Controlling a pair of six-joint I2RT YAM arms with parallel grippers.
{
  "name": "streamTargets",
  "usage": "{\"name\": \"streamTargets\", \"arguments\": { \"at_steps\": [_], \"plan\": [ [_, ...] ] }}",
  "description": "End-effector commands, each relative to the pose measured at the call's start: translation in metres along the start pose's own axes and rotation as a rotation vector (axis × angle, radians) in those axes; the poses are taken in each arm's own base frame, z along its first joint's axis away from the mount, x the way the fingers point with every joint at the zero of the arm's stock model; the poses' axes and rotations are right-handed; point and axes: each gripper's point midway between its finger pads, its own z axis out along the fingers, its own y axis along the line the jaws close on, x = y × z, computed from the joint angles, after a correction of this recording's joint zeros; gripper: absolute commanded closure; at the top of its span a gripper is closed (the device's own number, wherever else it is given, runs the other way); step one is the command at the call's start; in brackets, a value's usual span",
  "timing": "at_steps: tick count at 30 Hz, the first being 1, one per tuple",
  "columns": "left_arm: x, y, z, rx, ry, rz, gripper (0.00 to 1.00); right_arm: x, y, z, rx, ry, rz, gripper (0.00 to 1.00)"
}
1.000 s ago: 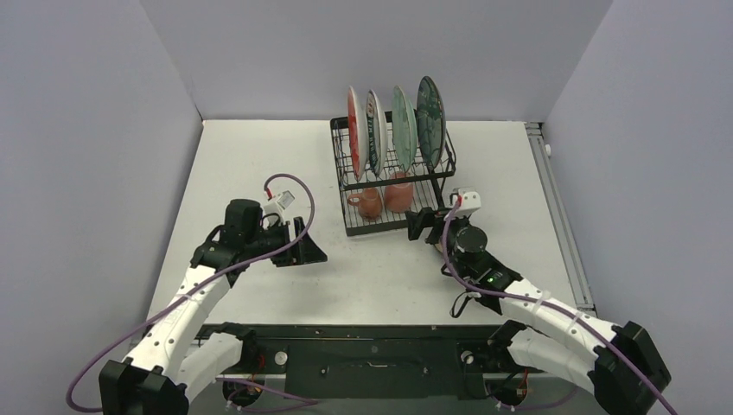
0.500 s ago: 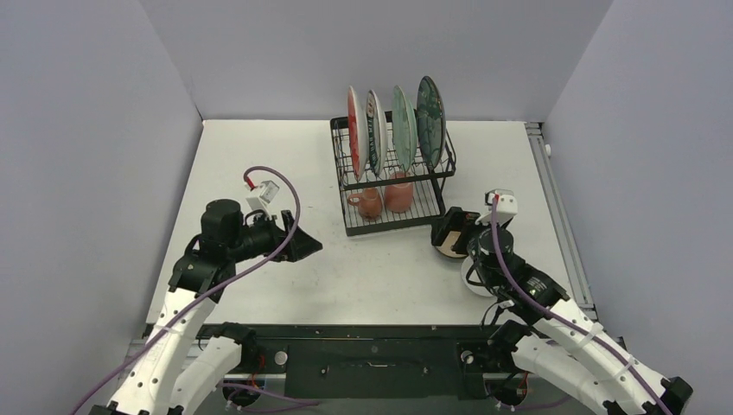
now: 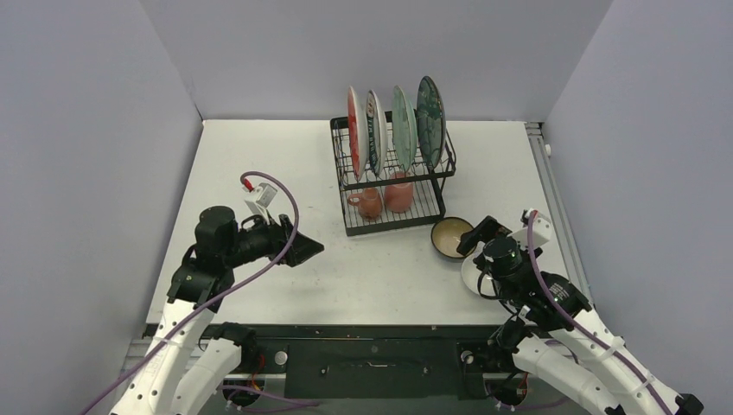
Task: Load the mixed dishes into the dish rack
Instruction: Move the bowl to the center of the board.
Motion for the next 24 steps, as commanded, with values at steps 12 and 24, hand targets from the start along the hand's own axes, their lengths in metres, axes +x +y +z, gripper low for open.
{"name": "streamTargets", "arguments": {
  "at_steps": [12, 24],
  "plan": [
    [0.011, 0.011, -0.002, -0.017, -0.024, 0.074, 0.30, 0.011, -0.028, 0.016, 0.237, -0.023, 0.195, 0.36],
    [0.022, 0.002, -0.002, 0.001, -0.001, 0.091, 0.29, 0.028, -0.031, 0.043, 0.330, 0.013, 0.156, 0.47]
  ]
}}
